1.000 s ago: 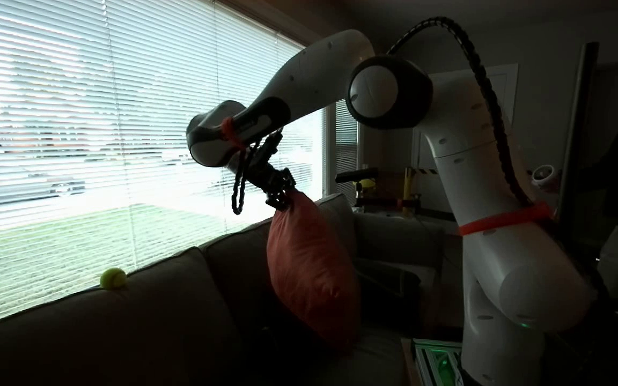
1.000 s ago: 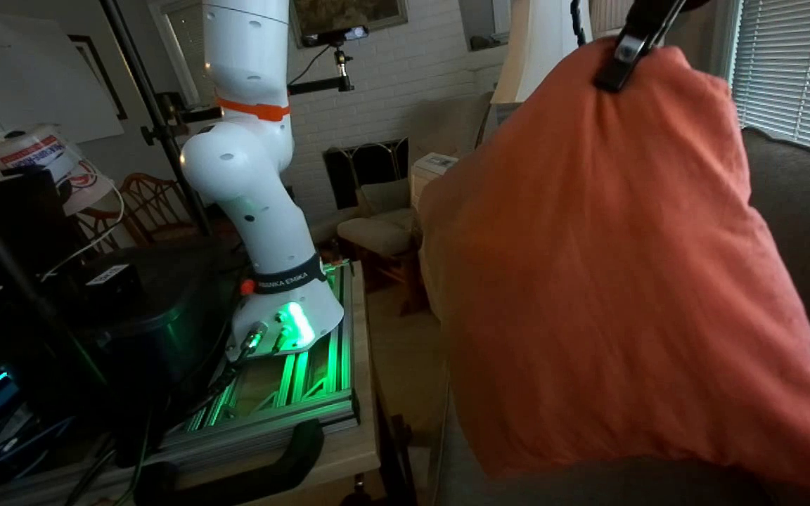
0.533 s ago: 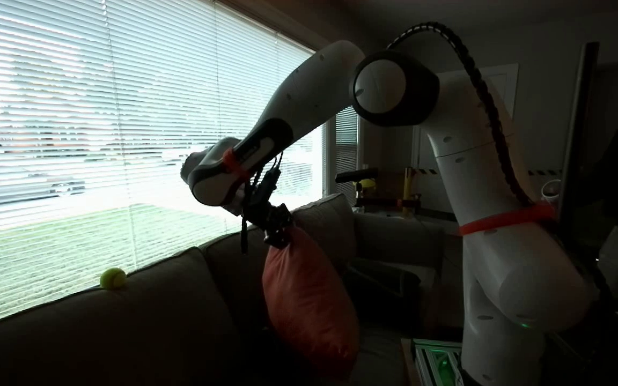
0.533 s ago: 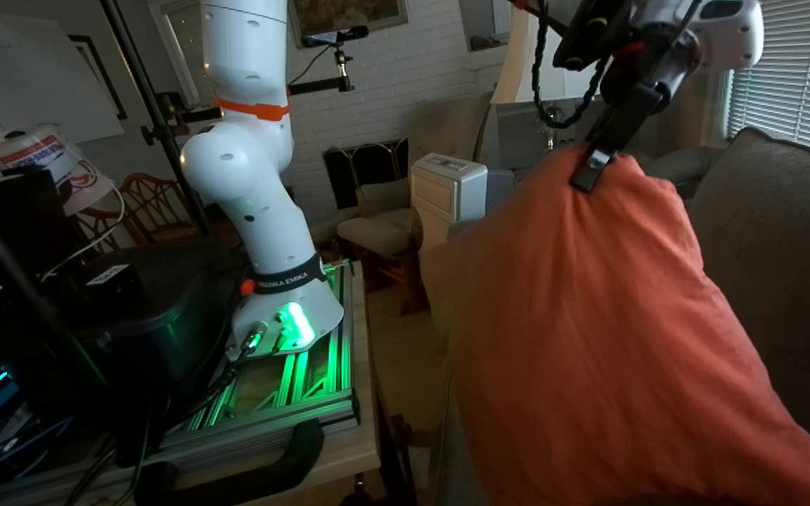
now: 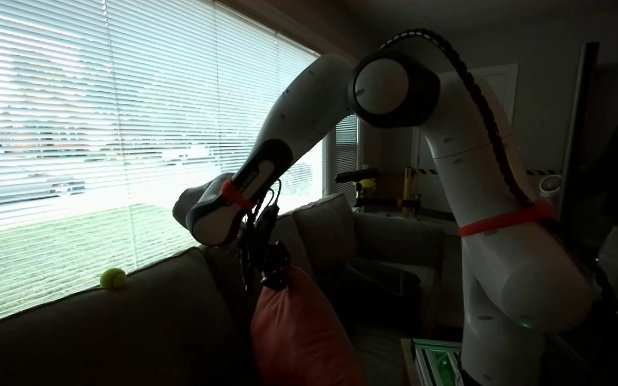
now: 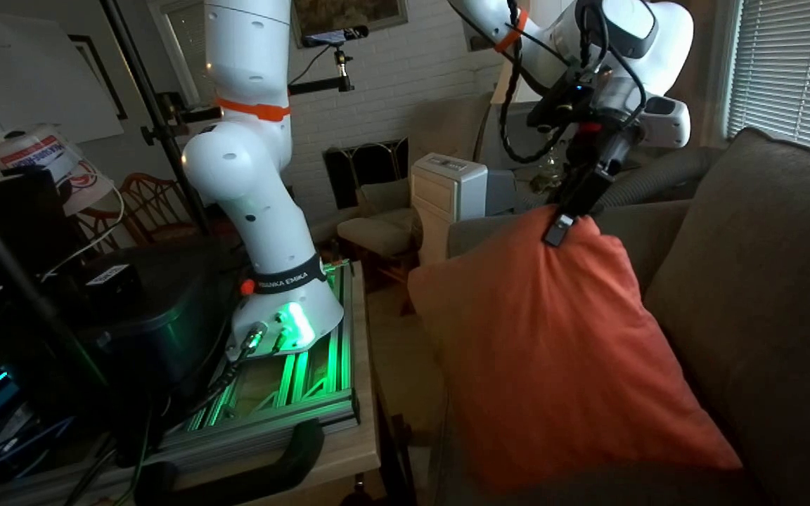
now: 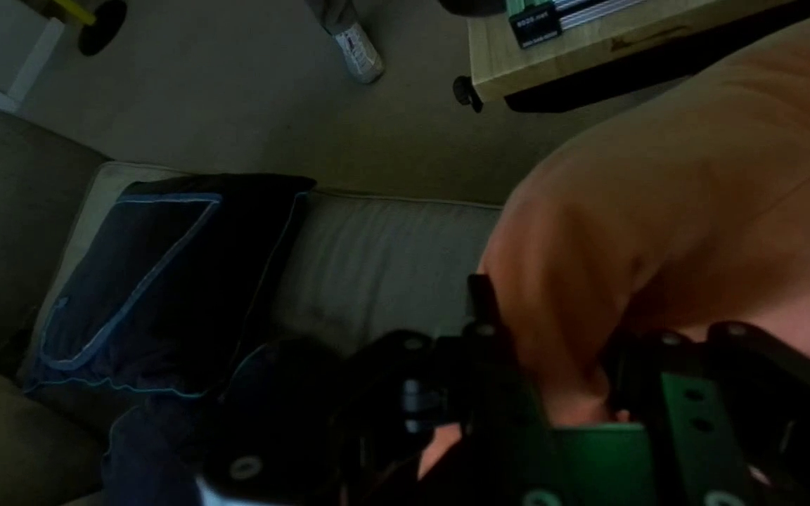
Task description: Move the orange pillow to the left then place the tennis ball on top of the orange pillow.
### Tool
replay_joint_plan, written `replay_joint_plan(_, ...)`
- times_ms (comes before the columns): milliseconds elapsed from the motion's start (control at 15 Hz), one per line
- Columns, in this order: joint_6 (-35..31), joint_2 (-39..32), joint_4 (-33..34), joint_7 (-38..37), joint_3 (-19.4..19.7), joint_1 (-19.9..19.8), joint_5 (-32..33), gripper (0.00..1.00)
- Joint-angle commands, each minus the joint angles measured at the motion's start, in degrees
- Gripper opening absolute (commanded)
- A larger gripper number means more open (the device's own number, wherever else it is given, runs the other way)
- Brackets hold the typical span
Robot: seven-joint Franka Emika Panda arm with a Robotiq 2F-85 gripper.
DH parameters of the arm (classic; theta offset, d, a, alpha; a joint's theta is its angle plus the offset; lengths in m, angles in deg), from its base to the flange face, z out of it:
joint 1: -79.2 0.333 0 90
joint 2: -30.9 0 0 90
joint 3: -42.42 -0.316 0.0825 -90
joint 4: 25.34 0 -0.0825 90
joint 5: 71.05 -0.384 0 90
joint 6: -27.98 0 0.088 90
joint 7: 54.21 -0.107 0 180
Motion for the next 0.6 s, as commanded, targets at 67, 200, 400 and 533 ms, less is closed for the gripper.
replay_joint_plan(67, -0.2, -0.3, -0.04, 0.12, 0.43, 0.43, -0.39, 0.12)
replay_joint_plan(200, -0.21, -0.28, -0.04, 0.12, 0.43, 0.42, -0.39, 0.03)
replay_joint_plan(400, -2.55, -3.04, 0.75, -5.94, 1.42, 1.0, 1.37, 0.03)
replay_joint_plan(533, -4.54, -5.1, 1.34, -10.99, 2.22, 1.36, 2.18, 0.03)
